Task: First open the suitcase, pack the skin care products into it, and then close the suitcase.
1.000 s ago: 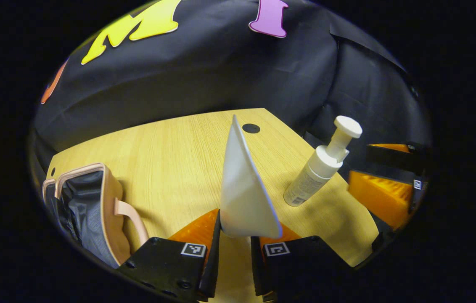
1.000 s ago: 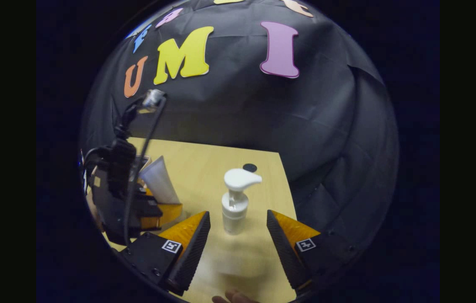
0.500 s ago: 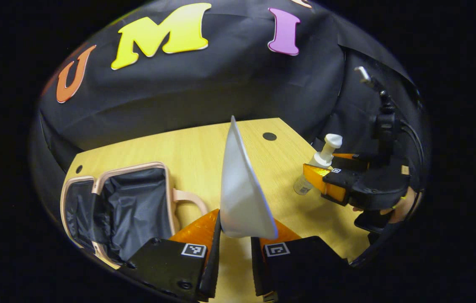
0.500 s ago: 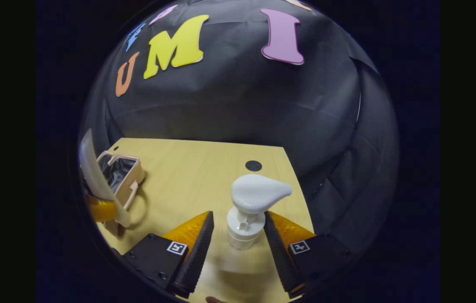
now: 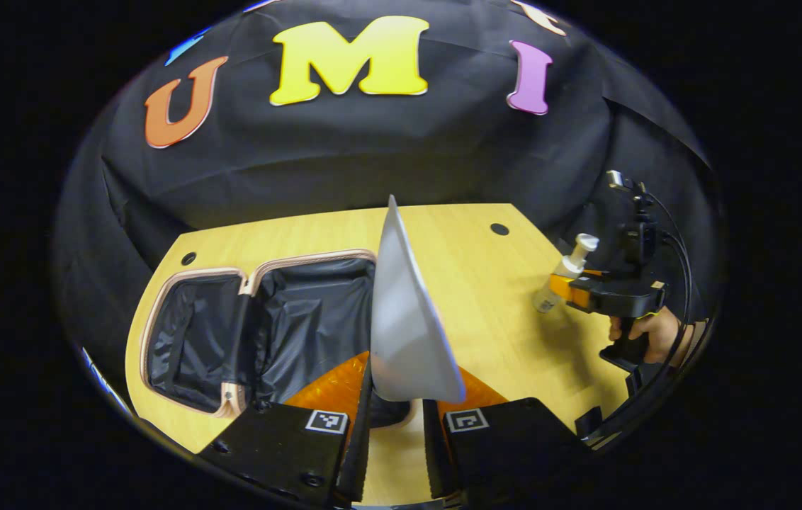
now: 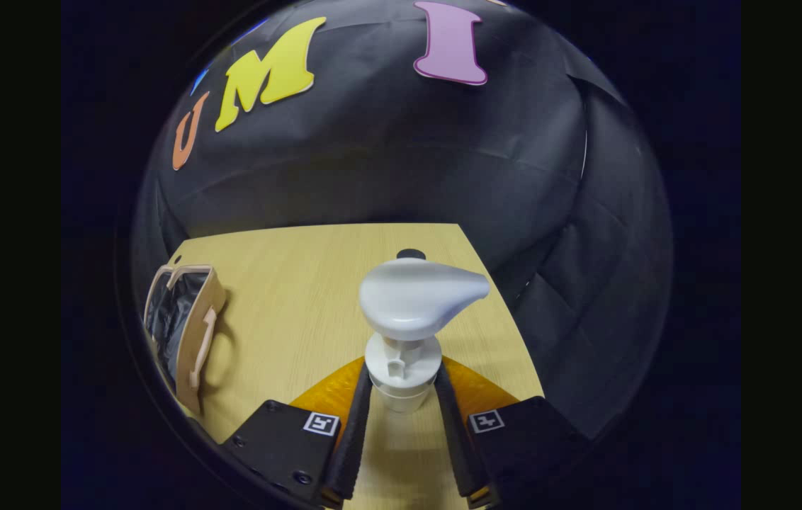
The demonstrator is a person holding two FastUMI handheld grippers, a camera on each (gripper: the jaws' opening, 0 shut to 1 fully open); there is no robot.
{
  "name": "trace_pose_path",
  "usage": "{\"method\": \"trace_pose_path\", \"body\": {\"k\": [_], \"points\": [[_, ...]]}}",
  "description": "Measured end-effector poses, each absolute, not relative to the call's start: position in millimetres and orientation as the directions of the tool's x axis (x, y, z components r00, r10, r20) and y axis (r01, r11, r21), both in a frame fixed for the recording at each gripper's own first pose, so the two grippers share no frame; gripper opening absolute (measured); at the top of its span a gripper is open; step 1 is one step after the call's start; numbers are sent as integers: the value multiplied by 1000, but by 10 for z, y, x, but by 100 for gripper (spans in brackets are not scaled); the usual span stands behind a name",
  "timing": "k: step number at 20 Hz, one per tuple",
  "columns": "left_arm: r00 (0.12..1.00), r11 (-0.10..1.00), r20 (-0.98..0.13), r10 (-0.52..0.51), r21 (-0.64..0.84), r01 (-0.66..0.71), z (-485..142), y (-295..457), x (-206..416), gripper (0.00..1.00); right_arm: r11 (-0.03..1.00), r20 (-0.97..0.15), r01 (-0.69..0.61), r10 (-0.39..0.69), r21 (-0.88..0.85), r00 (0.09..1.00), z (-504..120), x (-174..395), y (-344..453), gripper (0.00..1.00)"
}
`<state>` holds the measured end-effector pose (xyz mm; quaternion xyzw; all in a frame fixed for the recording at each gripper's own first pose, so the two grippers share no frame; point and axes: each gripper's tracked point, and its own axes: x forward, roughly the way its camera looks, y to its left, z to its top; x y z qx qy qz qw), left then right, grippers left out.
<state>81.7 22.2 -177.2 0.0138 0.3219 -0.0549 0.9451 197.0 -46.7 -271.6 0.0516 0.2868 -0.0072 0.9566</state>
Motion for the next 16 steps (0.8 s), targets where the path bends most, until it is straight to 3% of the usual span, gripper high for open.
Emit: {"method": "trace_pose_path", "body": {"k": [1, 4, 5, 6, 11, 16], "points": [[785, 995, -614, -81, -8, 96, -1802, 363, 811, 36, 995, -551, 34, 21, 90, 834, -2685, 1892, -422, 45], [775, 999, -631, -46, -23, 41, -1940, 720, 809, 36, 996, -555, -7, 55, 89, 830, -2547, 1597, -222, 48], [762, 999, -647, -34, -32, 17, -2024, 833, 836, 41, 996, -553, -22, 69, 91, 830, -2470, 1500, -148, 48], [742, 999, -669, -26, -41, -2, -2117, 922, 846, 36, 995, -546, -34, 82, 98, 834, -2399, 1412, -93, 48], [660, 999, -752, -12, -39, -27, -2548, 1185, 919, 36, 989, -521, -69, 129, 134, 844, -2042, 1075, 176, 48], [580, 998, -815, -10, -43, -43, -2897, 1268, 892, 36, 984, -487, -22, 106, 175, 867, -1707, 889, 129, 48]]}}
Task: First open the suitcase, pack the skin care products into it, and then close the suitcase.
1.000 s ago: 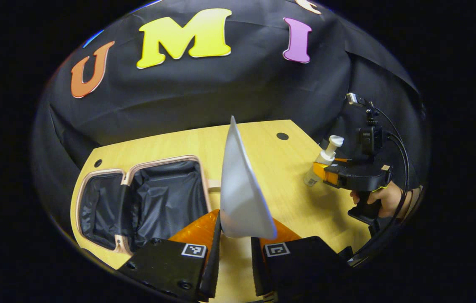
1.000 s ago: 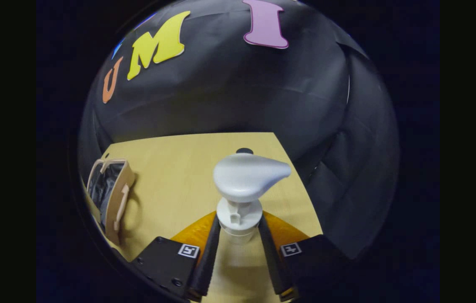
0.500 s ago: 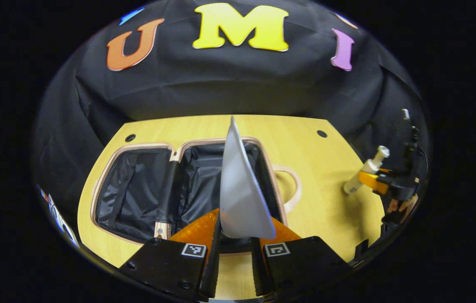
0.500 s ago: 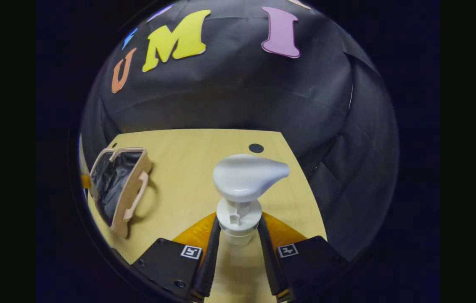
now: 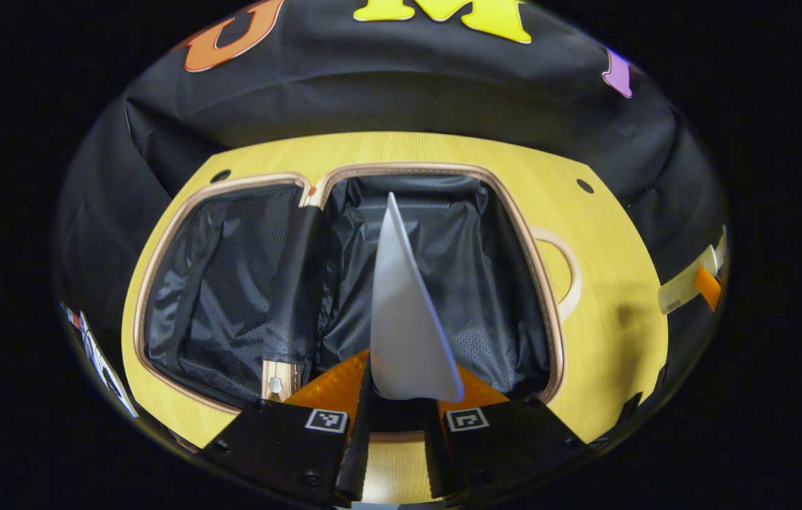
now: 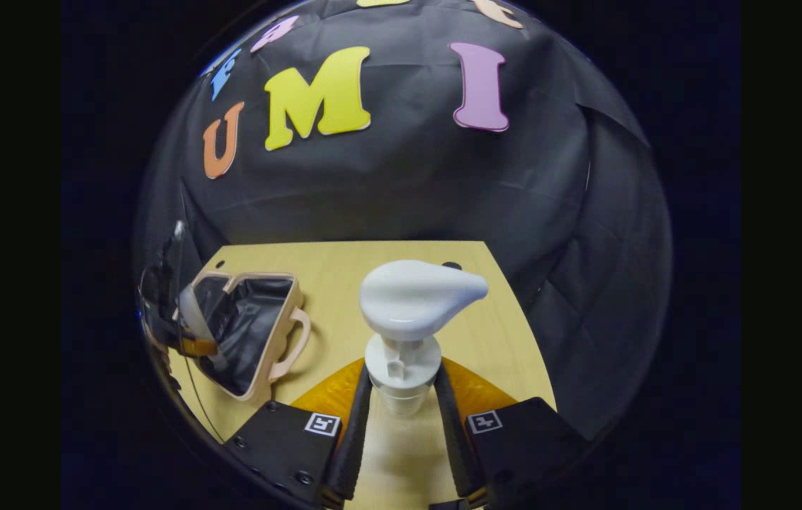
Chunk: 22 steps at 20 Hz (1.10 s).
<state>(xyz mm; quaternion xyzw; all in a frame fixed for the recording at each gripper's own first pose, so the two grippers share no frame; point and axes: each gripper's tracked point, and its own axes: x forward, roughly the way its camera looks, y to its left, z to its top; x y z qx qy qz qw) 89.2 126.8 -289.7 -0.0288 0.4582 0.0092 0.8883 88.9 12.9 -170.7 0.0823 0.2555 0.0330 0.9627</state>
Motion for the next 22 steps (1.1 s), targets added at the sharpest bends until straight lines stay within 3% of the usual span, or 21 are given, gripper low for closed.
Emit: {"method": "trace_pose_path", "body": {"k": [3, 5, 6, 7, 9, 11, 20, 22], "points": [[510, 997, -860, 18, -25, -77, -3049, 1355, 809, 36, 979, -491, -9, 110, 204, 864, -1667, 772, 83, 48], [521, 997, -854, 16, -26, -73, -3052, 1354, 894, 41, 985, -502, 7, 81, 170, 861, -1716, 712, -4, 48], [517, 998, -856, 15, -22, -65, -3028, 1357, 909, 36, 989, -507, 10, 69, 151, 859, -1745, 670, -36, 47], [518, 998, -855, 17, -19, -64, -3018, 1353, 954, 41, 990, -514, 7, 66, 140, 855, -1765, 642, -31, 48], [508, 997, -861, 20, -18, -70, -3011, 1356, 1020, 41, 991, -524, -6, 76, 136, 849, -1808, 602, 9, 48], [489, 997, -872, 23, -15, -74, -3033, 1372, 1082, 36, 992, -536, -4, 74, 130, 841, -1848, 568, 38, 48], [464, 998, -886, 14, -15, -60, -3134, 1390, 1290, 36, 990, -530, -74, 126, 118, 839, -1714, 503, 416, 48], [446, 996, -895, 4, -35, -79, -3208, 1388, 1257, 41, 986, -526, -93, 152, 137, 837, -1655, 507, 553, 48]]}}
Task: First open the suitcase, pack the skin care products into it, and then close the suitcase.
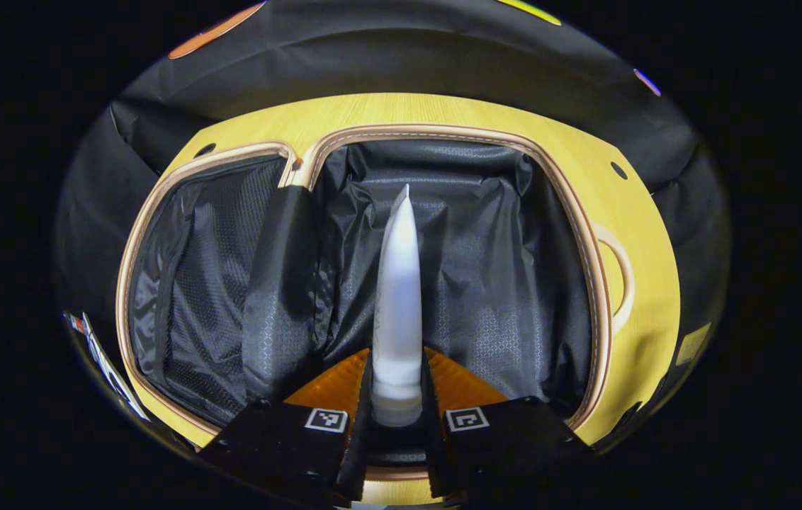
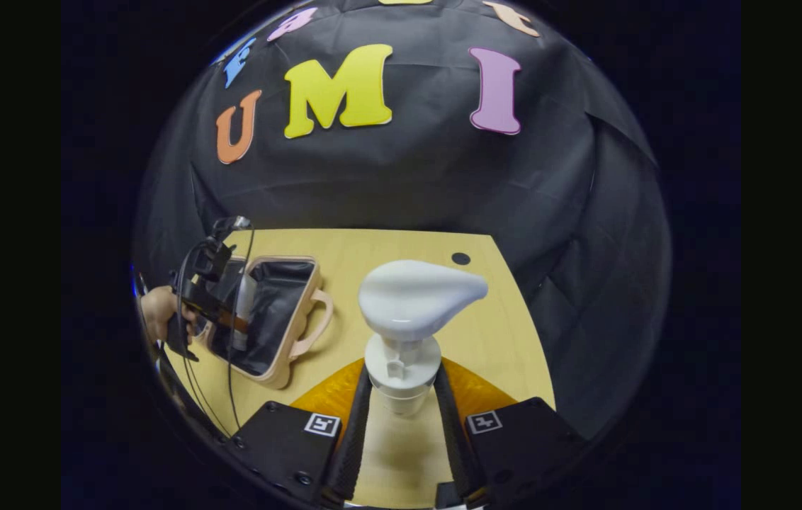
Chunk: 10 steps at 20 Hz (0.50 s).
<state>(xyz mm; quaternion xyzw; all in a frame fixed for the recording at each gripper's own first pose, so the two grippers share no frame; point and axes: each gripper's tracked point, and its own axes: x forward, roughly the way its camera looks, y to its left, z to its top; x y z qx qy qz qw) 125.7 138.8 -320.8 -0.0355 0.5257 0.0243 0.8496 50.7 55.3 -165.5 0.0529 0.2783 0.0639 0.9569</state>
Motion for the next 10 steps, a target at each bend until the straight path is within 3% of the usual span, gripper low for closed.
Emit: {"method": "trace_pose_path", "body": {"k": [1, 7, 8, 9, 10], "points": [[435, 995, -900, -5, -49, -91, -3236, 1379, 1224, 36, 985, -523, -103, 162, 141, 837, -1623, 513, 629, 48], [475, 985, -874, -104, -157, -72, -3241, 1305, 1158, 40, 966, -496, -214, 257, 143, 830, -1368, 712, 1205, 45], [489, 983, -865, -109, -168, -77, -3204, 1317, 1140, 35, 961, -491, -222, 275, 164, 827, -1316, 770, 1331, 46], [512, 982, -852, -114, -176, -74, -3131, 1325, 1133, 61, 954, -483, -233, 297, 189, 824, -1265, 817, 1462, 48], [533, 981, -837, -122, -183, -63, -3060, 1324, 1115, 67, 947, -476, -244, 317, 210, 820, -1213, 871, 1598, 48]]}}
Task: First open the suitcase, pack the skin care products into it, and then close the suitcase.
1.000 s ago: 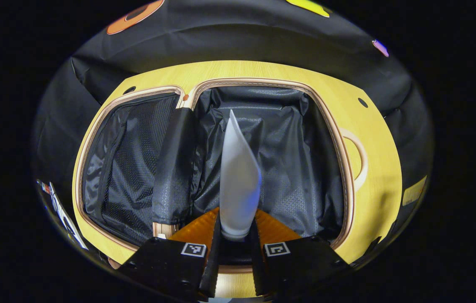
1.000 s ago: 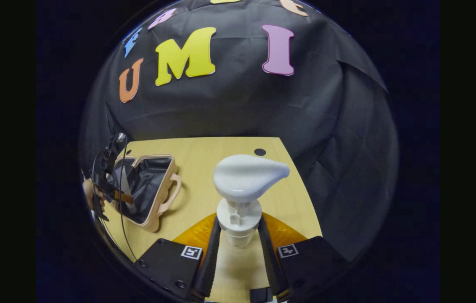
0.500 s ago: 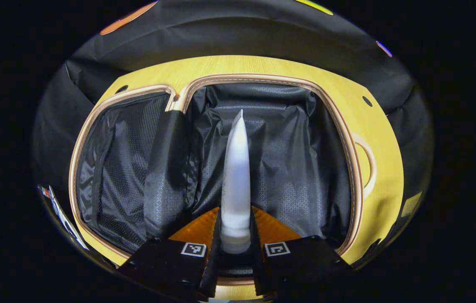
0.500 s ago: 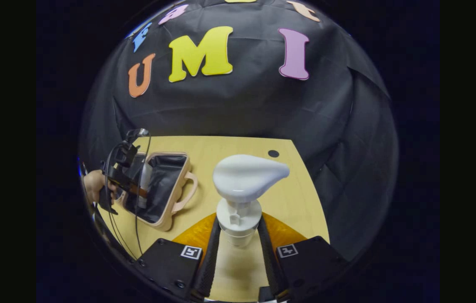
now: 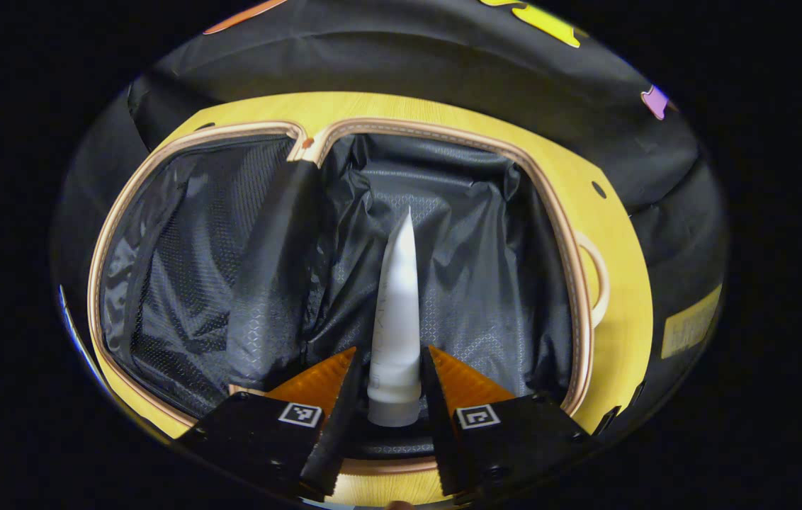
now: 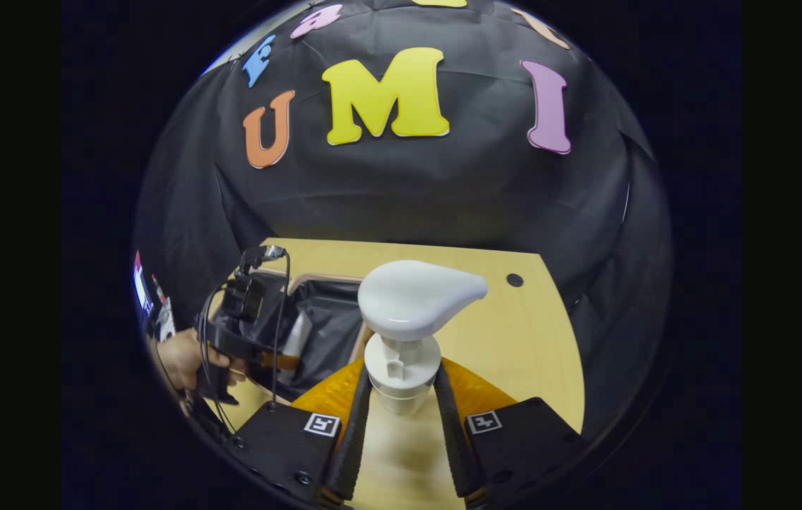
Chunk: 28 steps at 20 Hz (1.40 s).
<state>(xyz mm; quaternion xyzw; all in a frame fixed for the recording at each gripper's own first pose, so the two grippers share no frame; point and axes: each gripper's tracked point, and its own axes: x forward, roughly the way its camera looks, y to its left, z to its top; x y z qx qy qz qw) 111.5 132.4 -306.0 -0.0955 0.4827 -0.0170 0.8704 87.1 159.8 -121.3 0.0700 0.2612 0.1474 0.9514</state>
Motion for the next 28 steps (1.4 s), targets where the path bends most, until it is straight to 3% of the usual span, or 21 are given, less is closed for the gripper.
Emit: {"method": "trace_pose_path", "body": {"k": [2, 3, 7, 8, 16, 19, 24, 28], "points": [[595, 982, -793, -134, -185, -26, -2819, 1313, 1087, 71, 933, -470, -276, 355, 229, 808, -1143, 955, 1864, 48], [628, 984, -767, -131, -176, -9, -2678, 1345, 1066, 88, 927, -470, -292, 371, 233, 801, -1132, 988, 1991, 48], [748, 995, -660, -70, -99, 6, -2174, 1606, 874, 100, 900, -515, -337, 436, 278, 738, -1276, 1038, 2498, 46], [776, 997, -629, -49, -77, 0, -2073, 1710, 799, 96, 898, -534, -343, 439, 275, 722, -1347, 1041, 2607, 46], [921, 995, -377, 96, 23, -94, -1342, 2376, 537, 96, 900, -699, -390, 407, 197, 588, -2155, 819, 3179, 48], [949, 992, -292, 123, 11, -126, -1009, 2534, 449, 96, 919, -742, -339, 370, 203, 558, -2316, 827, 3210, 48], [940, 982, -285, 185, 11, -190, -939, 3066, 393, 96, 945, -762, -242, 323, 222, 562, -2379, 1158, 3330, 48], [950, 973, -212, 230, 18, -232, -645, 3405, 450, 96, 966, -805, -135, 258, 220, 534, -2599, 1411, 3369, 48]]}}
